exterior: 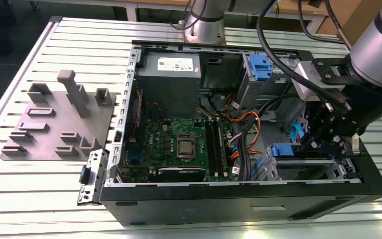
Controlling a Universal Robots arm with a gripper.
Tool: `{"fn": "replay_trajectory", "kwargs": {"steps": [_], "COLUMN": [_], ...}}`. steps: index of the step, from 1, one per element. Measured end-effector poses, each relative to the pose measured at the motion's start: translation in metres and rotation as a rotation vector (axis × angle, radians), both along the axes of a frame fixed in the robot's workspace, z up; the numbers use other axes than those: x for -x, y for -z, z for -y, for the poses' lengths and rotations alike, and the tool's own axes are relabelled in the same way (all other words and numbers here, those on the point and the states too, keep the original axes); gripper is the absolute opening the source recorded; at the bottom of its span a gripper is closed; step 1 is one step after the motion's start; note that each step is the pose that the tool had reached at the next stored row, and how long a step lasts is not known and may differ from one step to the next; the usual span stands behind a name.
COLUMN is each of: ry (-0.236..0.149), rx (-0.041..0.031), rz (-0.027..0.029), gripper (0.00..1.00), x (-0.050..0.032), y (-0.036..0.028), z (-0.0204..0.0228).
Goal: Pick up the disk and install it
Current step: 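Insert the second disk wire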
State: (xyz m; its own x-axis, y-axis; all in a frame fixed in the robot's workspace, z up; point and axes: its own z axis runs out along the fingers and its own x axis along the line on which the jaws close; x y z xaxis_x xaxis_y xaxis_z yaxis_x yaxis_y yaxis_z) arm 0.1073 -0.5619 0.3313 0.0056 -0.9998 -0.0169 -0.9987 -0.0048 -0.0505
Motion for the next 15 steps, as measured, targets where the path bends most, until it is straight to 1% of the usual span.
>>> {"fn": "replay_trajectory", "kwargs": {"steps": [3,6,11,15], "ry": [0.000,0.000,0.000,0.000], "rx": [0.0002,-0.0004,-0.0010,-0.0056], "rz": [-0.0001,0.0000,0.0001,0.0001], "gripper": [0.16,0.16,0.16,0.16], "x": [0.0000,0.0000,0.0000,0.0000], "y": [0.0027,0.0036,0.0033,0.0013], "z": [0.0006,0.0006,0.0006,0.0006]}}
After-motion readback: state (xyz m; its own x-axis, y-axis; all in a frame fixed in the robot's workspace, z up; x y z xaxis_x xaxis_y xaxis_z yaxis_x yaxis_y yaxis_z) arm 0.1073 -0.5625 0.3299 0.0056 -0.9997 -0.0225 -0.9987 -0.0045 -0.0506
